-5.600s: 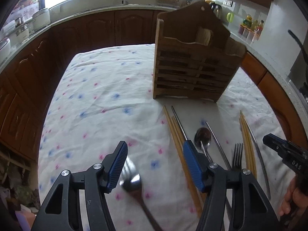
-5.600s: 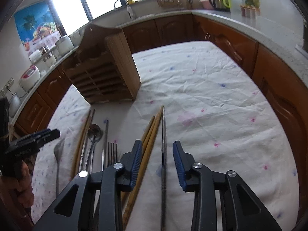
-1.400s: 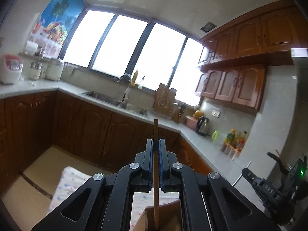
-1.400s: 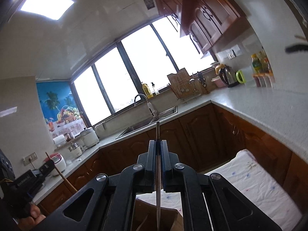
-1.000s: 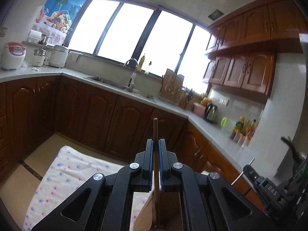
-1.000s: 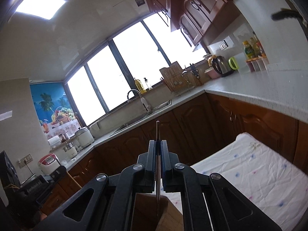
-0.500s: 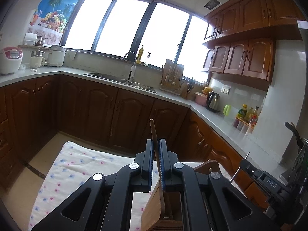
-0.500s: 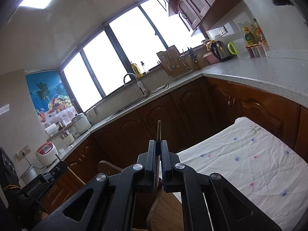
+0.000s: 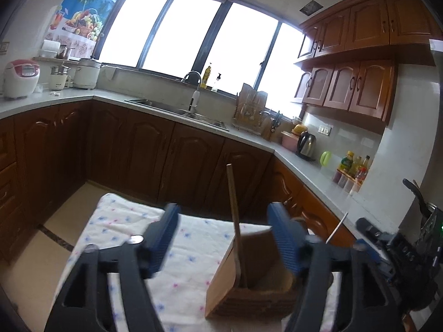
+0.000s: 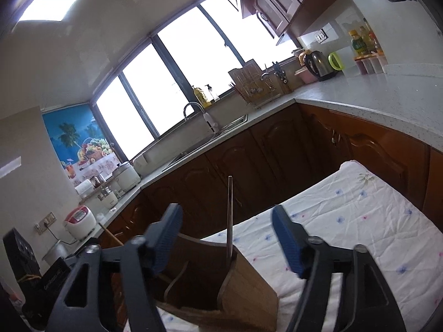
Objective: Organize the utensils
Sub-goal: 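Withdraw both open grippers from the holder back over the utensils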
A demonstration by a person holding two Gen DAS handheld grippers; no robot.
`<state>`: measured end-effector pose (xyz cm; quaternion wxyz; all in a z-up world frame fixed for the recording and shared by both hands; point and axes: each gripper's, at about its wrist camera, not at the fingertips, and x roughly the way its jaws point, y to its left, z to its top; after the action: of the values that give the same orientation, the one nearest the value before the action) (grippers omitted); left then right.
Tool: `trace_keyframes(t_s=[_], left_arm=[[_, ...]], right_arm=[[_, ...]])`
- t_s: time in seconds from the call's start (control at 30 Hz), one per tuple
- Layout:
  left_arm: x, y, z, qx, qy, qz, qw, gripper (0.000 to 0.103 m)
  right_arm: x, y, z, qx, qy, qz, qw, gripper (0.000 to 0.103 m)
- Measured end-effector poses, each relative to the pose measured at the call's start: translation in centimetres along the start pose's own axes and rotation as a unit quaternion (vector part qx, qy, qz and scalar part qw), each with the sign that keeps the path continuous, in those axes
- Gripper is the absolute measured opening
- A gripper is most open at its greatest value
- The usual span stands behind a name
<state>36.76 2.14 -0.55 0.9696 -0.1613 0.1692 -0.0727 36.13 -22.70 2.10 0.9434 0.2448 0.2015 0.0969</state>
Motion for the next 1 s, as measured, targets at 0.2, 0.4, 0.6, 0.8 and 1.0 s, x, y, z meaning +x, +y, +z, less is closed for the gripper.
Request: trace_keyframes(t_s=[0.2, 0.4, 0.6, 0.8, 1.0], left_arm=[[-4.0, 0.3, -0.8, 0.011, 0.023, 0.014, 0.9996, 0.088], [-8.0, 0.7, -1.6, 0.003, 0.055, 0.018, 0.9983, 0.088], [-11.7, 0.6, -1.6, 0.006, 0.079, 0.018, 0.9967, 0.088], [-14.3, 0.0, -2.5, 0.015, 0.107, 0.016, 0.994, 0.088], [-15.8, -0.5, -3.1, 0.026, 0.135, 0.015, 0.9903, 0.088]], right_arm=[[-3.1, 0.8, -0.4, -0.019, 0.009, 0.007, 1.0, 0.088], [-6.9, 1.6, -2.0, -0.048, 0.02, 0.001, 0.999, 0.09], [-10.8, 1.3, -3.9, -0.062, 0.03, -0.017, 0.998, 0.091], [-13.9, 0.5, -5.5, -0.058, 0.039, -0.031, 0.997, 0.091], [-15.7, -0.6, -7.0, -0.058, 0.054, -0.054, 0.995, 0.091]])
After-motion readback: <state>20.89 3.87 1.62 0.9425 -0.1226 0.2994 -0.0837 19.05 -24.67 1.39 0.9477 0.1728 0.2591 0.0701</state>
